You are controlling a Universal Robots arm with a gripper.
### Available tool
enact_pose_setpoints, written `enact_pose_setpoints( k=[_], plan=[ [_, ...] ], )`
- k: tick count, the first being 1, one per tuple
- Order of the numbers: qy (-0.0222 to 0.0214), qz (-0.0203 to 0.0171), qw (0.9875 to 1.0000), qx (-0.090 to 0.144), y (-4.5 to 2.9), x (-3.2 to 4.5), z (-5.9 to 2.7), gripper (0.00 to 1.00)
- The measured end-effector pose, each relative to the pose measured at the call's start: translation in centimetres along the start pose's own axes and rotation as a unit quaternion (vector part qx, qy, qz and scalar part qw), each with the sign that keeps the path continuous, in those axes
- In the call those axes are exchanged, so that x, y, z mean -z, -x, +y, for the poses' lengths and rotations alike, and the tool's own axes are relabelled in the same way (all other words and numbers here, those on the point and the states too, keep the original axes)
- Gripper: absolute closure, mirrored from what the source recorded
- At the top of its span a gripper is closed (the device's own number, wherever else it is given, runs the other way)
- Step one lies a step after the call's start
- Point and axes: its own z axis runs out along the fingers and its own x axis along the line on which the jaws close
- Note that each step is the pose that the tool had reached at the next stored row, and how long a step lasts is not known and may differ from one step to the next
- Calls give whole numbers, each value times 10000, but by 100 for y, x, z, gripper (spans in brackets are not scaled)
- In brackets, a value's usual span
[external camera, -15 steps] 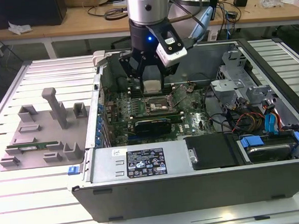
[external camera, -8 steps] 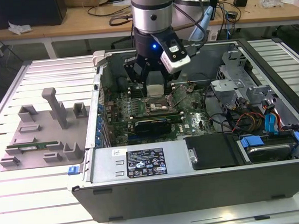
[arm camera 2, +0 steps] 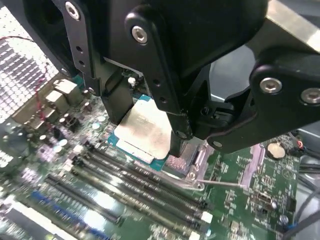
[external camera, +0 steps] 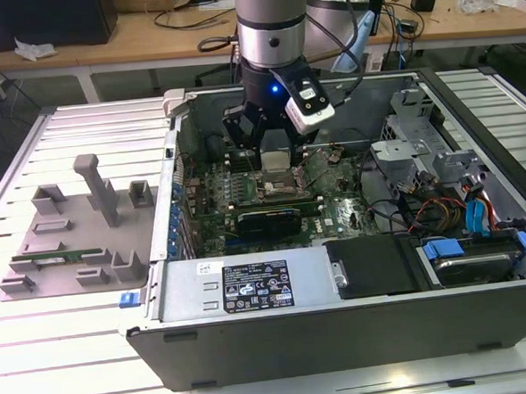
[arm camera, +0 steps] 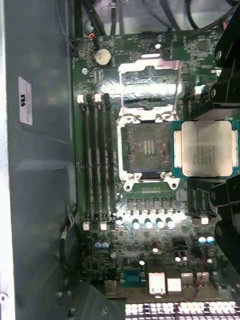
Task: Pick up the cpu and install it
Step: 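Pick up the cpu and move it towards the insertion slot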
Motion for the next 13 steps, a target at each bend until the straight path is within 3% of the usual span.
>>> enact_pose_setpoints(
  k=[4, 8, 9, 13],
  plan=[
    [1, 4, 10000, 88, 0, -131, 150, 46],
    [2, 8, 9999, 162, 37, -209, 194, 46],
    [2, 9, 9998, 177, 78, -232, 202, 46],
    [1, 9, 9998, 186, 118, -247, 207, 46]
  ],
)
